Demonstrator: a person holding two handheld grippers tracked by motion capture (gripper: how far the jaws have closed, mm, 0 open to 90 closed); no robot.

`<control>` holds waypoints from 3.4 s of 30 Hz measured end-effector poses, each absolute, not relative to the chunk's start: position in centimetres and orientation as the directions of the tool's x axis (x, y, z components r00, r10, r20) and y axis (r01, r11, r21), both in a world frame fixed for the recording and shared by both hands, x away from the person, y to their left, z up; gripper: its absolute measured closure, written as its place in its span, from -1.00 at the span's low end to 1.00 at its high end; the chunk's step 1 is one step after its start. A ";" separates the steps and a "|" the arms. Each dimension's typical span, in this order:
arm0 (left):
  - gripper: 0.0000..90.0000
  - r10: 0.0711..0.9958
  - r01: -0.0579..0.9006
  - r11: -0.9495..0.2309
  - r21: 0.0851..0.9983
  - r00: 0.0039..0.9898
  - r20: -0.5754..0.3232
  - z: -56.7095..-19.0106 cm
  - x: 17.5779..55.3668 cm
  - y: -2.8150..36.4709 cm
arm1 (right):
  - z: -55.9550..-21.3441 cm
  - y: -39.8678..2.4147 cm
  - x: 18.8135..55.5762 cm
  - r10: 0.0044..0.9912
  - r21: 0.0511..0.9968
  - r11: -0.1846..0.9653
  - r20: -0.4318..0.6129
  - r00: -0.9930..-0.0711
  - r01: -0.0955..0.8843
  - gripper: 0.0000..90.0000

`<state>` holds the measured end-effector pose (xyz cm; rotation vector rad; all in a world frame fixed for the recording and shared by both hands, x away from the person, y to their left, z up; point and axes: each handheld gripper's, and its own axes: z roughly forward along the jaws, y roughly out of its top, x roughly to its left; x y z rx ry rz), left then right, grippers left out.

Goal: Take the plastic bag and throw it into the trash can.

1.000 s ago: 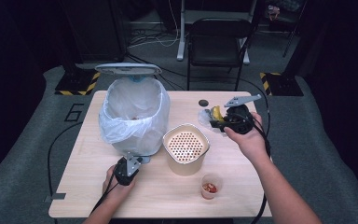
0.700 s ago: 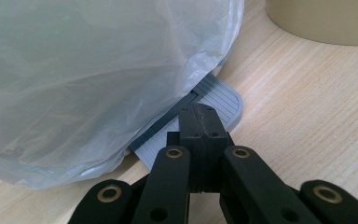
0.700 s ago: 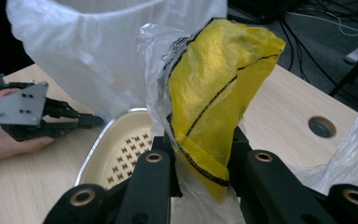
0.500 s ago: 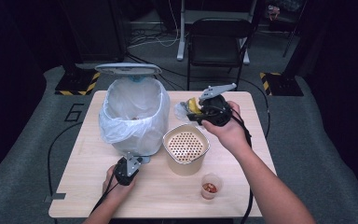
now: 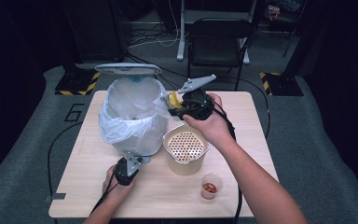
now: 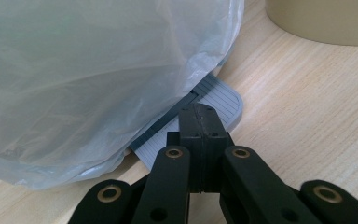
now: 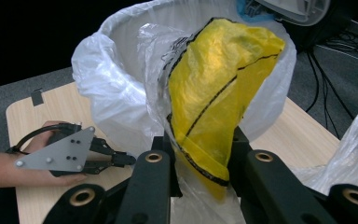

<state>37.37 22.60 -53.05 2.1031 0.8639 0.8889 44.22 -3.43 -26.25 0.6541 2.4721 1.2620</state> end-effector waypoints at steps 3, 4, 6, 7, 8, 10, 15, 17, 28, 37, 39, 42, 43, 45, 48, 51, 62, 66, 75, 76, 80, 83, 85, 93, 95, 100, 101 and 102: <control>1.00 0.772 0.304 -0.545 0.782 0.546 0.326 -53.0 37.4 22.6 | -25.8 -3.0 44.1 0.519 0.814 0.514 -0.045 -0.853 0.270 0.73; 1.00 0.771 0.305 -0.546 0.780 0.547 0.325 -53.0 37.4 22.6 | -25.7 -2.9 43.9 0.517 0.814 0.515 -0.045 -0.855 0.269 0.73; 1.00 0.773 0.306 -0.543 0.782 0.547 0.323 -53.0 37.4 22.6 | -25.4 -2.7 43.6 0.514 0.815 0.516 -0.049 -0.857 0.263 0.73; 1.00 0.770 0.305 -0.546 0.780 0.549 0.325 -53.0 37.4 22.6 | -25.2 -2.5 43.4 0.513 0.815 0.515 -0.044 -0.857 0.266 0.73; 1.00 0.769 0.310 -0.548 0.777 0.552 0.323 -53.0 37.4 22.6 | -25.1 -2.4 43.3 0.509 0.817 0.512 -0.042 -0.859 0.263 0.73; 1.00 0.769 0.309 -0.548 0.777 0.552 0.323 -53.0 37.4 22.6 | -24.8 -1.9 43.1 0.502 0.822 0.508 -0.039 -0.864 0.258 0.73; 1.00 0.768 0.310 -0.550 0.776 0.553 0.323 -53.0 37.4 22.7 | -24.6 -0.6 42.8 0.493 0.822 0.504 -0.022 -0.870 0.265 0.73; 1.00 0.769 0.312 -0.548 0.776 0.553 0.321 -53.0 37.4 22.7 | -24.5 -0.2 42.7 0.491 0.823 0.503 -0.020 -0.871 0.264 0.73; 1.00 0.768 0.311 -0.550 0.775 0.553 0.323 -53.0 37.3 22.7 | -24.9 2.5 42.9 0.466 0.825 0.507 -0.018 -0.885 0.250 0.73; 1.00 0.769 0.312 -0.548 0.776 0.553 0.320 -53.0 37.4 22.7 | -25.6 4.1 44.1 0.466 0.823 0.513 -0.027 -0.884 0.245 0.73; 1.00 0.769 0.312 -0.547 0.777 0.554 0.319 -53.0 37.4 22.7 | -25.6 4.3 44.2 0.464 0.824 0.512 -0.026 -0.885 0.244 0.73; 1.00 0.769 0.312 -0.547 0.777 0.553 0.320 -53.0 37.4 22.7 | -25.5 5.3 44.4 0.454 0.823 0.519 -0.035 -0.890 0.232 0.73; 1.00 0.769 0.312 -0.548 0.777 0.554 0.320 -53.0 37.4 22.7 | -25.5 5.6 44.4 0.451 0.822 0.520 -0.034 -0.892 0.232 0.73; 1.00 0.768 0.311 -0.548 0.776 0.555 0.320 -53.0 37.4 22.7 | -25.6 6.1 44.5 0.447 0.821 0.523 -0.036 -0.894 0.229 0.73; 1.00 0.769 0.312 -0.548 0.776 0.554 0.320 -52.9 37.4 22.7 | -25.6 6.9 44.6 0.441 0.821 0.527 -0.041 -0.896 0.222 0.72; 1.00 0.769 0.312 -0.548 0.776 0.554 0.320 -52.9 37.4 22.7 | -25.7 7.6 44.7 0.435 0.819 0.532 -0.046 -0.899 0.216 0.72; 1.00 0.781 0.295 -0.532 0.793 0.533 0.326 -53.2 37.5 22.6 | -26.3 9.3 45.4 0.418 0.816 0.541 -0.052 -0.907 0.202 0.70; 1.00 0.768 0.312 -0.549 0.776 0.554 0.321 -52.9 37.4 22.7 | -26.6 9.6 45.9 0.417 0.819 0.539 -0.056 -0.907 0.197 0.70; 1.00 0.769 0.311 -0.548 0.776 0.553 0.321 -52.9 37.4 22.7 | -27.2 10.0 46.7 0.426 0.816 0.545 -0.074 -0.901 0.191 0.66; 1.00 0.768 0.312 -0.549 0.775 0.554 0.321 -52.9 37.4 22.7 | -27.3 10.0 46.8 0.429 0.816 0.546 -0.078 -0.900 0.190 0.66; 1.00 0.767 0.312 -0.549 0.775 0.555 0.320 -52.9 37.4 22.7 | -27.5 10.2 47.1 0.438 0.812 0.549 -0.080 -0.895 0.197 0.63; 1.00 0.767 0.312 -0.549 0.775 0.556 0.320 -52.9 37.4 22.7 | -27.7 10.3 47.3 0.441 0.812 0.550 -0.085 -0.893 0.194 0.63; 1.00 0.769 0.312 -0.548 0.776 0.554 0.320 -52.9 37.4 22.7 | -27.8 10.4 47.3 0.446 0.808 0.553 -0.079 -0.892 0.205 0.63; 1.00 0.768 0.312 -0.548 0.776 0.554 0.320 -52.9 37.4 22.7 | -28.5 10.8 48.1 0.477 0.807 0.546 -0.078 -0.875 0.226 0.21; 1.00 0.768 0.312 -0.548 0.776 0.555 0.319 -52.9 37.4 22.7 | -28.6 10.7 48.1 0.486 0.803 0.540 -0.053 -0.872 0.252 0.10; 1.00 0.768 0.311 -0.548 0.776 0.554 0.320 -52.9 37.4 22.7 | -28.6 10.5 47.9 0.494 0.799 0.542 -0.050 -0.868 0.262 -0.06; 1.00 0.768 0.311 -0.548 0.776 0.554 0.320 -52.9 37.4 22.7 | -28.6 10.5 47.9 0.496 0.797 0.543 -0.049 -0.867 0.265 -0.10; 1.00 0.769 0.312 -0.548 0.777 0.554 0.320 -53.0 37.4 22.7 | -28.6 10.5 47.9 0.500 0.794 0.542 -0.041 -0.865 0.275 -0.12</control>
